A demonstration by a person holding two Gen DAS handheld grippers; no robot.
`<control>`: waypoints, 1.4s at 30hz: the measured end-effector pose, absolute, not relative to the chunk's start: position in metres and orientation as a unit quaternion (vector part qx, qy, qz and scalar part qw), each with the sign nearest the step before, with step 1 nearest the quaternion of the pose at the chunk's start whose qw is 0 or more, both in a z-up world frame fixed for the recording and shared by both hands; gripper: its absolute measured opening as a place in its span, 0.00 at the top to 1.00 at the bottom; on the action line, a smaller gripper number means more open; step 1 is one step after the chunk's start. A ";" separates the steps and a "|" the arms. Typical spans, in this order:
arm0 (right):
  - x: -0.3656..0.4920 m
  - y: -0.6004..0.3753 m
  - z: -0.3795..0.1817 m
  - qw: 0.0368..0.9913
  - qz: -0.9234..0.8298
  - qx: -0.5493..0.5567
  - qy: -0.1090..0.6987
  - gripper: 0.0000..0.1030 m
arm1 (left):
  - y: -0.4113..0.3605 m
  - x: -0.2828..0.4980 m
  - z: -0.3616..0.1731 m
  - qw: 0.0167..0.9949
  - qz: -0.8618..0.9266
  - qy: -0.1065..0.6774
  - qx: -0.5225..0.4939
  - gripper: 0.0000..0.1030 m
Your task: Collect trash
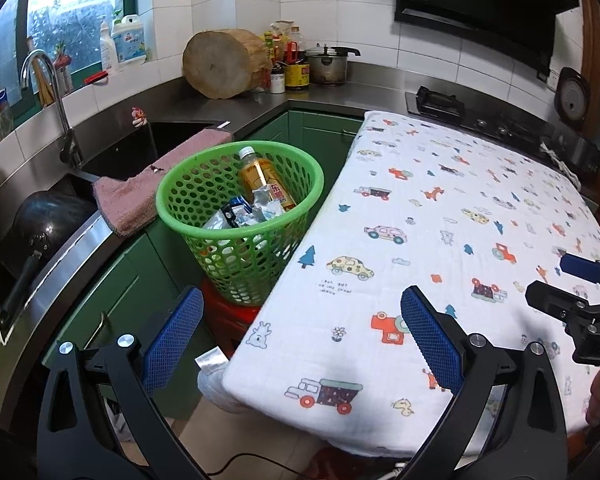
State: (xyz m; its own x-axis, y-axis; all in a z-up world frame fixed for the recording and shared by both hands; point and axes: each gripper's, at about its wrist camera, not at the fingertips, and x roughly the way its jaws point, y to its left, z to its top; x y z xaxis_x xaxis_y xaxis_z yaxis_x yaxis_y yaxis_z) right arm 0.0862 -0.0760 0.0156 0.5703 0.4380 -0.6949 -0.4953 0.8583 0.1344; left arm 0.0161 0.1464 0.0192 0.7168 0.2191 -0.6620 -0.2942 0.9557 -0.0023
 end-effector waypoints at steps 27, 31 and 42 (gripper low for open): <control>0.075 -0.077 0.029 0.889 0.278 -0.028 0.363 0.07 | 0.147 0.006 0.026 0.927 0.137 0.342 -0.069 0.05; 0.075 -0.078 0.029 0.890 0.277 -0.026 0.362 0.07 | 0.149 0.005 0.027 0.927 0.138 0.342 -0.071 0.05; 0.075 -0.080 0.029 0.889 0.278 -0.024 0.362 0.07 | 0.149 0.004 0.028 0.928 0.135 0.340 -0.071 0.05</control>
State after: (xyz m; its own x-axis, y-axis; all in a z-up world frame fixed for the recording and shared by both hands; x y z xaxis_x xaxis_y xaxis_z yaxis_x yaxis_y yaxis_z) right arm 0.0753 -0.0795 0.0286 0.5827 0.4775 -0.6576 -0.5119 0.8441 0.1594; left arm 0.0036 0.1488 0.0284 0.7332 0.2015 -0.6495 -0.2981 0.9537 -0.0407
